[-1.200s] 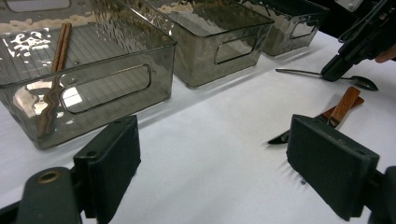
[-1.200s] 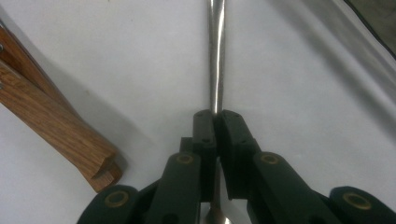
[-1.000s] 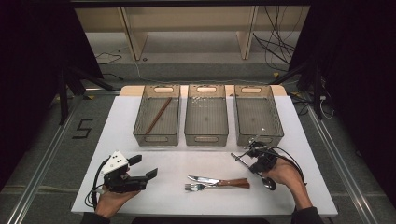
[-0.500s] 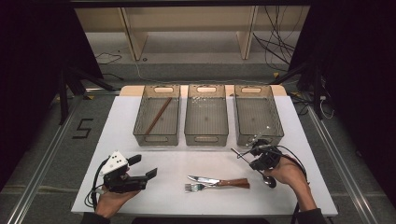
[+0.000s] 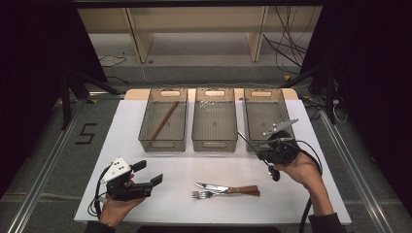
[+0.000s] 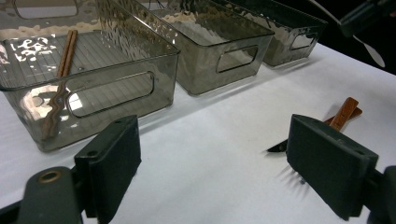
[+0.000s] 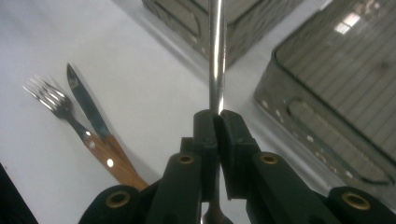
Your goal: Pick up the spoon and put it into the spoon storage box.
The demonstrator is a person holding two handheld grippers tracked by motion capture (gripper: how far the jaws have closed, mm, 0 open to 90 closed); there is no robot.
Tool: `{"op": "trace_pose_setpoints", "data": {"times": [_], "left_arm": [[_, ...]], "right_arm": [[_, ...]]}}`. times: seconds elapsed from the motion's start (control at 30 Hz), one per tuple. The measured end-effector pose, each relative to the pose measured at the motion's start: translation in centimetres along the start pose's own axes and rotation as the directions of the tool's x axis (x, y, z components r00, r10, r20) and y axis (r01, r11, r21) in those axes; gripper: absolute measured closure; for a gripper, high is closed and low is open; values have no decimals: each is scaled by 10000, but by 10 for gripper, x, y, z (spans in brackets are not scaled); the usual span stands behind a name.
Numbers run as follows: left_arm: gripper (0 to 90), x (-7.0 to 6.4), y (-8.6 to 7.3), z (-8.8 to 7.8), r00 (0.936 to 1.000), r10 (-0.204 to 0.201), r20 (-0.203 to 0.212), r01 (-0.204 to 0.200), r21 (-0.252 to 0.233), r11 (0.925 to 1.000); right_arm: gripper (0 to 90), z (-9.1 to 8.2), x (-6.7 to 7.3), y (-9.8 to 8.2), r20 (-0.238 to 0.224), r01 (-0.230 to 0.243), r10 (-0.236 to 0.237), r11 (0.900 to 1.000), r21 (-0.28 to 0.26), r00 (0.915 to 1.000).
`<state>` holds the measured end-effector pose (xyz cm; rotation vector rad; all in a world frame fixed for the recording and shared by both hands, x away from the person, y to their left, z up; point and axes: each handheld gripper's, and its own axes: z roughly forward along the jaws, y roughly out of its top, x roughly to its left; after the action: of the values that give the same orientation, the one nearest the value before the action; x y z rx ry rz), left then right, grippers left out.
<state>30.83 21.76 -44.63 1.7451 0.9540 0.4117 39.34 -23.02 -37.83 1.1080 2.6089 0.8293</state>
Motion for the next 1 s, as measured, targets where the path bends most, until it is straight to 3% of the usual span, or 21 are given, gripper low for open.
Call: {"op": "trace_pose_setpoints", "data": {"times": [0.37,1.0], "left_arm": [[174,-1,0,-2,10000,-53,-1,53,-160,9999],[173,-2,-1,-4,10000,6,-42,-7,-167,9999]], "right_arm": [[858,-3,-1,34,-252,-196,168,9931,-1155,9995],[858,11,2,85,-361,-247,185,9835,-1793,9992]]}}
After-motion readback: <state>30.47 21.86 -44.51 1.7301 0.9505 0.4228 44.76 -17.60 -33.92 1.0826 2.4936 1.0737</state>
